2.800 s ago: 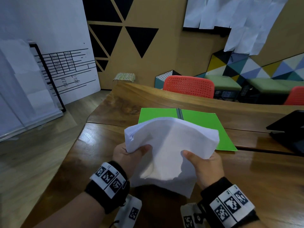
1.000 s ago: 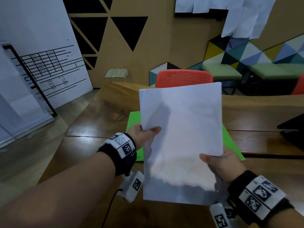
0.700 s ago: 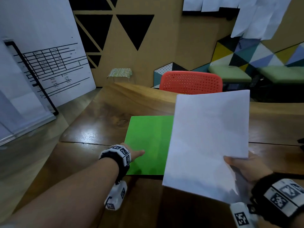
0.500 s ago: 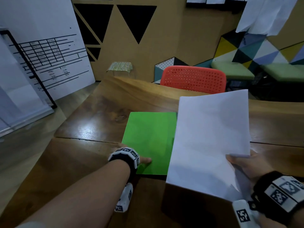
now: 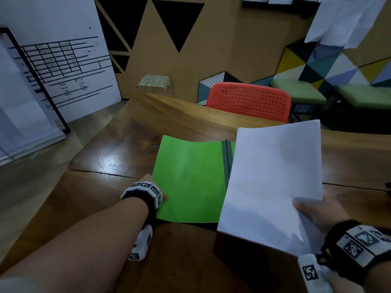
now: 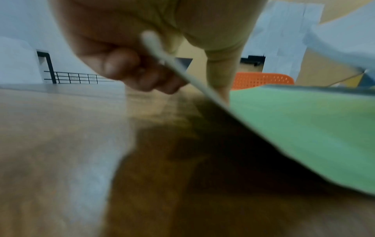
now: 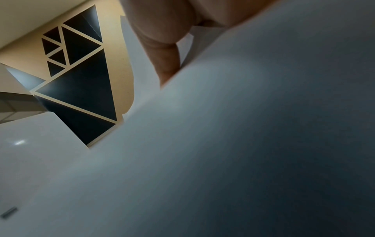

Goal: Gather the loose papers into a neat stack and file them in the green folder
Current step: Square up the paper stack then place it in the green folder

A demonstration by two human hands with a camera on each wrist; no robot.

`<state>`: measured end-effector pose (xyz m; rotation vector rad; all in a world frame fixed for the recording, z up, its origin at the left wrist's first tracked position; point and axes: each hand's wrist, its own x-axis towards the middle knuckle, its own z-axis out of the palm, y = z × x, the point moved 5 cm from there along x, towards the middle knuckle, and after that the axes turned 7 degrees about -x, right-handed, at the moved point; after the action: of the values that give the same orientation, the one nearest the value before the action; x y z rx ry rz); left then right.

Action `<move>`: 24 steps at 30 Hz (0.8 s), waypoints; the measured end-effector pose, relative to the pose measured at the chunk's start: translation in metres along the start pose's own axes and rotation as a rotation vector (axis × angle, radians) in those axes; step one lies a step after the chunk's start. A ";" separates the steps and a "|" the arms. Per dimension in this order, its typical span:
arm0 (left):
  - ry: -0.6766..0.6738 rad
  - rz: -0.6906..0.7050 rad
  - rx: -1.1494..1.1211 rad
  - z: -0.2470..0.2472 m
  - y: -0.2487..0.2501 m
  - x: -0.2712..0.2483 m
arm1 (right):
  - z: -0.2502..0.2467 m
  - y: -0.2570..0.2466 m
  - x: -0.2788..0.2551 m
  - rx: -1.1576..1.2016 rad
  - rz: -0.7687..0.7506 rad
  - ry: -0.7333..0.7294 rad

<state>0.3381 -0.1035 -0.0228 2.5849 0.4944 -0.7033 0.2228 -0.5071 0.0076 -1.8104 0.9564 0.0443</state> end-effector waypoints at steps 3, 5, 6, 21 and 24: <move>-0.021 0.103 -0.124 -0.027 0.004 -0.007 | -0.012 -0.003 -0.010 -0.044 0.013 0.004; -0.025 0.201 -0.299 -0.050 0.010 -0.026 | -0.020 -0.006 -0.020 -0.066 0.000 0.011; -0.030 0.231 -0.351 -0.059 0.013 -0.037 | -0.024 -0.007 -0.026 -0.076 -0.007 0.007; -0.140 0.513 -0.172 -0.082 -0.019 -0.266 | 0.020 0.079 -0.149 -0.248 -0.045 -0.166; -0.164 0.519 -0.104 -0.064 -0.033 -0.289 | 0.039 0.104 -0.173 -0.324 -0.037 -0.265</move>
<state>0.1154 -0.1104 0.1748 2.3782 -0.1855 -0.6707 0.0549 -0.3900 -0.0139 -2.0544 0.7571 0.4266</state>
